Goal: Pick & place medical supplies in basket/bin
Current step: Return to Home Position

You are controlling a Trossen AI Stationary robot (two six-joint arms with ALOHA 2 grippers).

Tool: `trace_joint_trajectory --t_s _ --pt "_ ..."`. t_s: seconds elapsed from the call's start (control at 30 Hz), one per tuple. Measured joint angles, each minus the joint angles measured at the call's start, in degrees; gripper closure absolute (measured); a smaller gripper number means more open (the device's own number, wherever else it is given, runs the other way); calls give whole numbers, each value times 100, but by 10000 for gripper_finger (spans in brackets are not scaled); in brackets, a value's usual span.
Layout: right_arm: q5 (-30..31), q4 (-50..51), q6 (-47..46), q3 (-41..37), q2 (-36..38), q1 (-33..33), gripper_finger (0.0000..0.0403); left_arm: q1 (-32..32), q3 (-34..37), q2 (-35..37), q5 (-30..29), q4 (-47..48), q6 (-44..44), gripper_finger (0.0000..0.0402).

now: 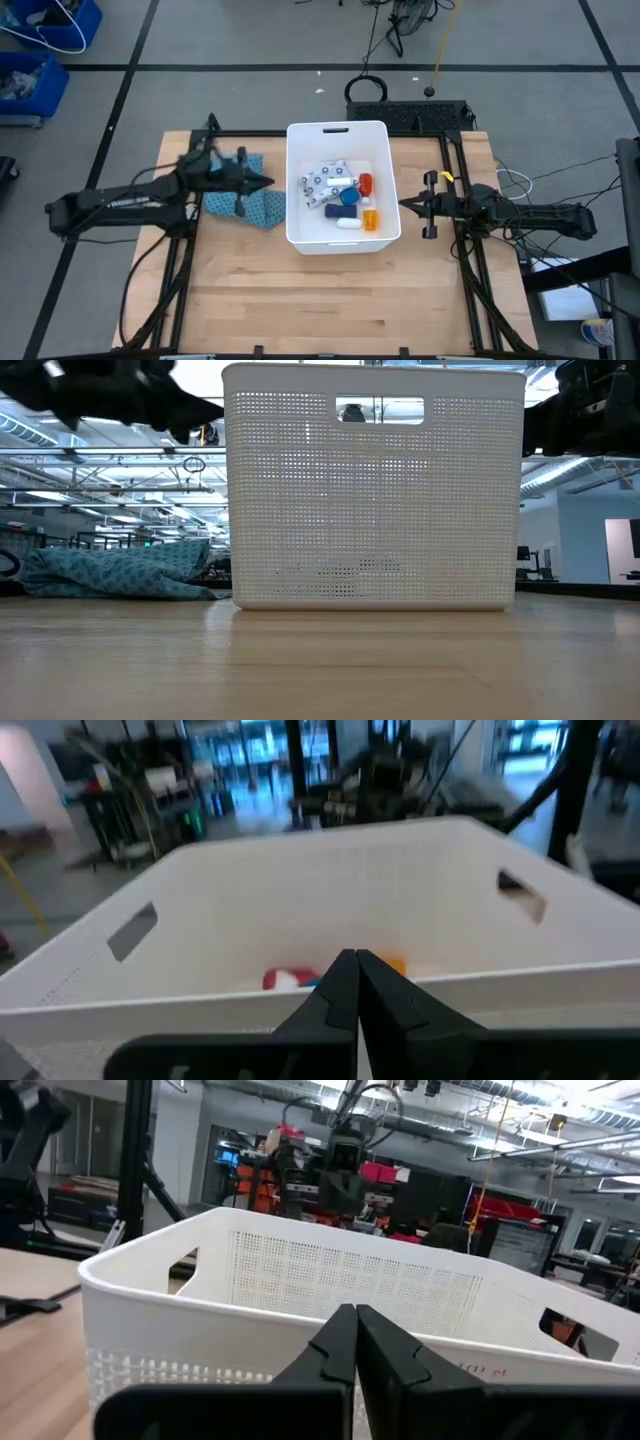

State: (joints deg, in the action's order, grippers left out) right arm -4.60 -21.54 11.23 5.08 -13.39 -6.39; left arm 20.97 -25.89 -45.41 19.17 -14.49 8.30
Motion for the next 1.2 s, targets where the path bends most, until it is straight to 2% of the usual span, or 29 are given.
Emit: trace_joint_trajectory --t_s 0.27,0.37,0.5,0.77,0.9,1.07,1.2 --pt "-129 141 -167 3 0 0 403 -412 1384 1553 -342 -900 -352 401" --pt "-149 127 -279 5 11 0 403 -508 1750 1875 -581 -1118 -392 401" --pt "-149 127 -327 5 13 0 403 -536 2014 2176 -590 -1239 -396 401" --pt "-156 132 -330 5 13 0 403 -536 2532 2525 -363 -1391 -288 401" --pt "-157 170 -352 -5 12 0 403 -536 2534 2538 -185 -1394 -244 401" --pt "121 168 -492 -59 13 0 403 -549 2534 2536 -989 -1186 -446 401" --pt "139 168 -710 -59 10 14 403 -911 2534 2481 -1393 -924 -437 401"
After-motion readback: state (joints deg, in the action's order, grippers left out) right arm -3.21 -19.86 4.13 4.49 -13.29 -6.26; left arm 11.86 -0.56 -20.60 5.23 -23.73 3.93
